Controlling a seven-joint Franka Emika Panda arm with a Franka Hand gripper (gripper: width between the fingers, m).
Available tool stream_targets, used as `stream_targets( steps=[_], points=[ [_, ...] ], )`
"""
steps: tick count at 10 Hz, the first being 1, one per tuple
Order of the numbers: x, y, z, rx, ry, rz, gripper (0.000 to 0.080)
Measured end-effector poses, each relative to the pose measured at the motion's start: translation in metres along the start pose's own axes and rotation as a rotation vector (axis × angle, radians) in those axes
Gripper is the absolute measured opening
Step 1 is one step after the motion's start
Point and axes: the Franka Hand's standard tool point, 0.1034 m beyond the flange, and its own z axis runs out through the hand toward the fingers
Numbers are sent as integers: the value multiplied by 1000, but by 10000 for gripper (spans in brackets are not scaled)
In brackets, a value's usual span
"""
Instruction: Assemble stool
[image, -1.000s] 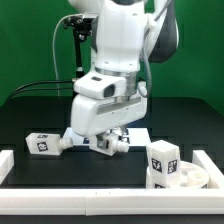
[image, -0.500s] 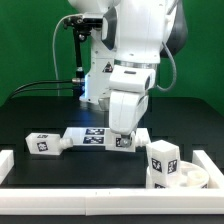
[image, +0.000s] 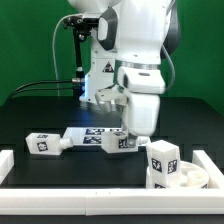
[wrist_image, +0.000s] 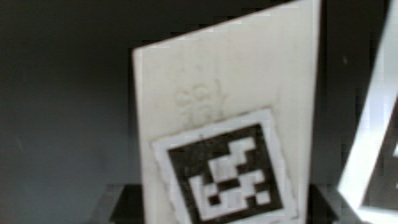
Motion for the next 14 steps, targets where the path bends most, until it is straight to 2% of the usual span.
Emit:
stream_targets(
  steps=[5,6,7,8,10,11,12,13,14],
  points=[
    [-3,-4,3,8,-21,-287,323],
    [-4,-7,4,16,-26,-402,323],
    [-6,-12,6,36,-29,-493,323],
    [-9,-16,9,44,-26,-485,323],
    [-10,-16,8,43,-28,-478,323],
    [-10,-16,7,47,-31,-463,496],
    [-11,-15,3,54,-36,-462,600],
    [-13,-13,-2,54,-41,-448,634],
    [-18,-10,-10,60,-53,-358,634]
  ],
)
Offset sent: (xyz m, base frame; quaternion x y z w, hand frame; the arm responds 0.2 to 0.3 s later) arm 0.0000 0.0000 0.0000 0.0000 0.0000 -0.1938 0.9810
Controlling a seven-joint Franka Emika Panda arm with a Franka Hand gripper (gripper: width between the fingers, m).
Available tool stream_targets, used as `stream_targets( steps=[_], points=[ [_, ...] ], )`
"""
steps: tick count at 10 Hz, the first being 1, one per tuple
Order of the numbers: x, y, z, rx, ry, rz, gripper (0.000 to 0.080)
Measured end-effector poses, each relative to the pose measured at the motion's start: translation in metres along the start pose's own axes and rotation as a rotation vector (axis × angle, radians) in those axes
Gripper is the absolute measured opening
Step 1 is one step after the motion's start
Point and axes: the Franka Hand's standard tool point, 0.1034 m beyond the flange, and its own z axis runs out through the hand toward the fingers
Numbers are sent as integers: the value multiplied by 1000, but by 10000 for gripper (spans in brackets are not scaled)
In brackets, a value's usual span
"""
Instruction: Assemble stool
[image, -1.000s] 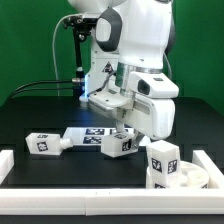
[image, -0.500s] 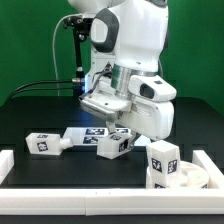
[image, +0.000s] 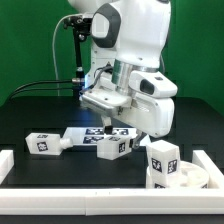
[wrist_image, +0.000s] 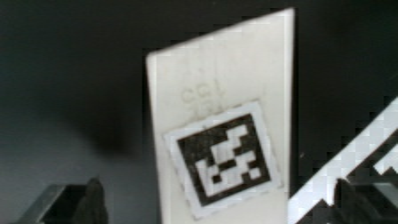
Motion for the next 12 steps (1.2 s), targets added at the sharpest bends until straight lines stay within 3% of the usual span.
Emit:
stream_targets(
  steps=[3,7,10,12],
  points=[
    [-16,15,-15,-21,-25,233,649],
    [-16,14,-14,-16,-20,500,649],
    [-42,21,-26,51,-47,954,649],
    [-47,15,-24,181,-81,1308,649]
  ],
)
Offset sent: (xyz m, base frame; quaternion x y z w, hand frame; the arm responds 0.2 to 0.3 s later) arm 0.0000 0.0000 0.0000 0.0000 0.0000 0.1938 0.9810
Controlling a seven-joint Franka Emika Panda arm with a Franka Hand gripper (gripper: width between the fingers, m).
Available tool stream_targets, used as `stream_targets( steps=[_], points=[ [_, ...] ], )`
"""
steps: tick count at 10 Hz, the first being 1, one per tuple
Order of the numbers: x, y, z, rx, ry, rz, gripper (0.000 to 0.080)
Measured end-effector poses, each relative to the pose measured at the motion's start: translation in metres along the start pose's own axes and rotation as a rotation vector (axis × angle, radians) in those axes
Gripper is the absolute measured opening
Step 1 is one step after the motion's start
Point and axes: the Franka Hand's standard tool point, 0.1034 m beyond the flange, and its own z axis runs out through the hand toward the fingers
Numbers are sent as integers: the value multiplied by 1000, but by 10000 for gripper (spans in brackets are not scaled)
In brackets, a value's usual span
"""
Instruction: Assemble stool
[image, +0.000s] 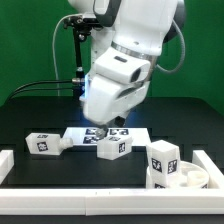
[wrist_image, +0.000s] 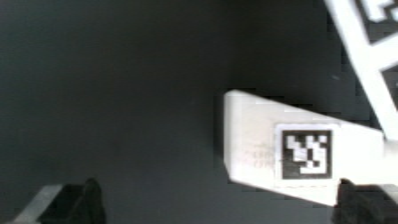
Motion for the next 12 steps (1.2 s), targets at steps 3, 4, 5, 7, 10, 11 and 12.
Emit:
stream_targets(
  steps=[3,4,5,7,10,11,12],
  points=[
    [3,-1,1,1,11,194,649],
    [4,-1,1,6,12,254,649],
    [4,-2,2,21,15,324,649],
    [2,3,4,110,20,649,649],
    [3,6,3,218,14,964,649],
    [8,3,3,189,18,973,649],
    [10,0,3,204,18,1003,649]
  ],
)
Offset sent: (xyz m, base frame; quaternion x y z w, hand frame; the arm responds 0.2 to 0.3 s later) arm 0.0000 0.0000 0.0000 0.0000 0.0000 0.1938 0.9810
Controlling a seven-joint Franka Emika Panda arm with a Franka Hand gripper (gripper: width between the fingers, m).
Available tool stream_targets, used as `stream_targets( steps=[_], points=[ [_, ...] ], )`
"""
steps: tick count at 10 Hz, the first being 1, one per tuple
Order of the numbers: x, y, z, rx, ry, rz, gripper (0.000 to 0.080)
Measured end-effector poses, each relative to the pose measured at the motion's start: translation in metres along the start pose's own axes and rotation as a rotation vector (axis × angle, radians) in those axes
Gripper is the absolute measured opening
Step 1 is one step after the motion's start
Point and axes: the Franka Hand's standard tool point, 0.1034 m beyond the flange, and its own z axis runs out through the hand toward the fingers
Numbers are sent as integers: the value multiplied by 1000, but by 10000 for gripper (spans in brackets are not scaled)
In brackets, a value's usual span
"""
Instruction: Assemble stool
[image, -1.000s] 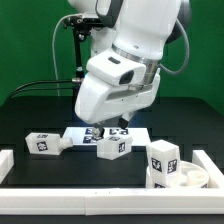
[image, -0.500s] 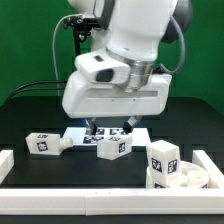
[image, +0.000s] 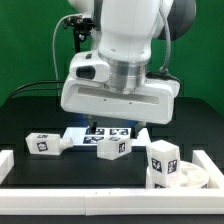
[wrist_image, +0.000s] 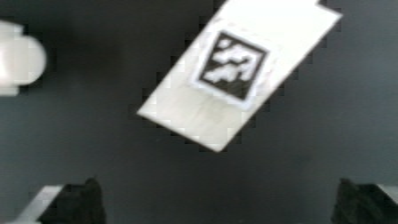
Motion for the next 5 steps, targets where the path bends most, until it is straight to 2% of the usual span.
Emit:
stream_targets(
  steps=[1,2,3,4,5],
  points=[
    [0,1,0,0,-3,-8,649],
    [-2,2,2,13,-23,15,649],
    [-1,6,6,75,-38,109,649],
    [-3,11,7,108,-95,169,649],
    [-6,12,6,169,-220,245,649]
  ],
)
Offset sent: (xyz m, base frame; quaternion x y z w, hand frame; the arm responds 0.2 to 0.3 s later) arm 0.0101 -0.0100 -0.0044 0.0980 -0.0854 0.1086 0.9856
